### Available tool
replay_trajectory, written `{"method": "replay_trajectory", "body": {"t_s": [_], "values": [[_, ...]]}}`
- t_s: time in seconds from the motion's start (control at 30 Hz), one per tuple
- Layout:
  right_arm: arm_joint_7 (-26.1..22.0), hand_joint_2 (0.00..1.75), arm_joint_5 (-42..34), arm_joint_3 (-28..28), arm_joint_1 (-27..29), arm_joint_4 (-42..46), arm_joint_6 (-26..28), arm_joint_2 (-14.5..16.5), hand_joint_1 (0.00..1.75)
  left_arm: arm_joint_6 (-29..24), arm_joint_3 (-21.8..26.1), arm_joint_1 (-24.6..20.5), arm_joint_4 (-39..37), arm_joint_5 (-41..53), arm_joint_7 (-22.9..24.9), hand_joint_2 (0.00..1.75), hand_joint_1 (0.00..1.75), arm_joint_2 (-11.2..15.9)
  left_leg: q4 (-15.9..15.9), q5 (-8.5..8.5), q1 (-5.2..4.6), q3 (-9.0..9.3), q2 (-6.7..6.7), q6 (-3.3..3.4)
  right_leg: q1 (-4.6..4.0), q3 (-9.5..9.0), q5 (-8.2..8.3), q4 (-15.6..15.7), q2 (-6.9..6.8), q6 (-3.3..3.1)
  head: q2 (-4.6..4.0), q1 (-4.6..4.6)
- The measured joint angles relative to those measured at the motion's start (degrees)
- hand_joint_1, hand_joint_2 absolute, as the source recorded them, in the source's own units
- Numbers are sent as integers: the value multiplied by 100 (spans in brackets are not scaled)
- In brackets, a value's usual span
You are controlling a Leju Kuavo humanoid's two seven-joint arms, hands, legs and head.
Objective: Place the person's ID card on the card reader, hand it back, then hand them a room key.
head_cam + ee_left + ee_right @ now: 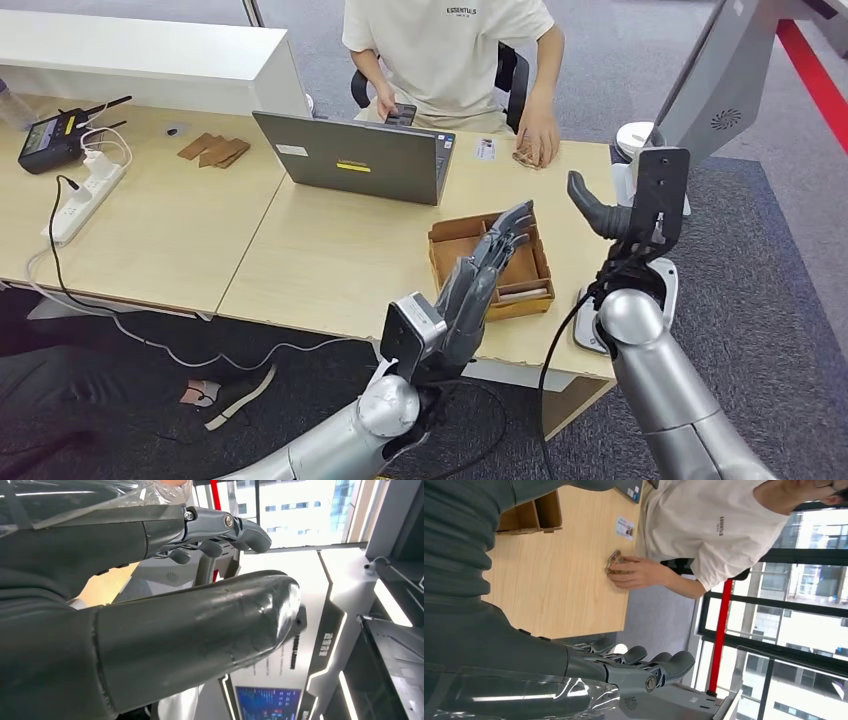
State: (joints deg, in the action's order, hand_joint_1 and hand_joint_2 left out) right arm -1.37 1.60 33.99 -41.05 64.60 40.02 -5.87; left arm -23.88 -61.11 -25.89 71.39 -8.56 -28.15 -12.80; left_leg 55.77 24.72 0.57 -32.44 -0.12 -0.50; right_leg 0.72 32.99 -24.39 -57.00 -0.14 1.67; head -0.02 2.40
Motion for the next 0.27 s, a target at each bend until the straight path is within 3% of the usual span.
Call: {"method": "replay_trajectory", "body": {"t_s": [0.27], "values": [[-446, 175, -832, -237, 1075, 1269, 9, -460, 0, -626, 299, 70, 307, 120, 11, 0, 0, 230, -1, 0, 2, 2, -1, 0, 0, -4, 0, 0, -1, 0, 0, -1]]}}
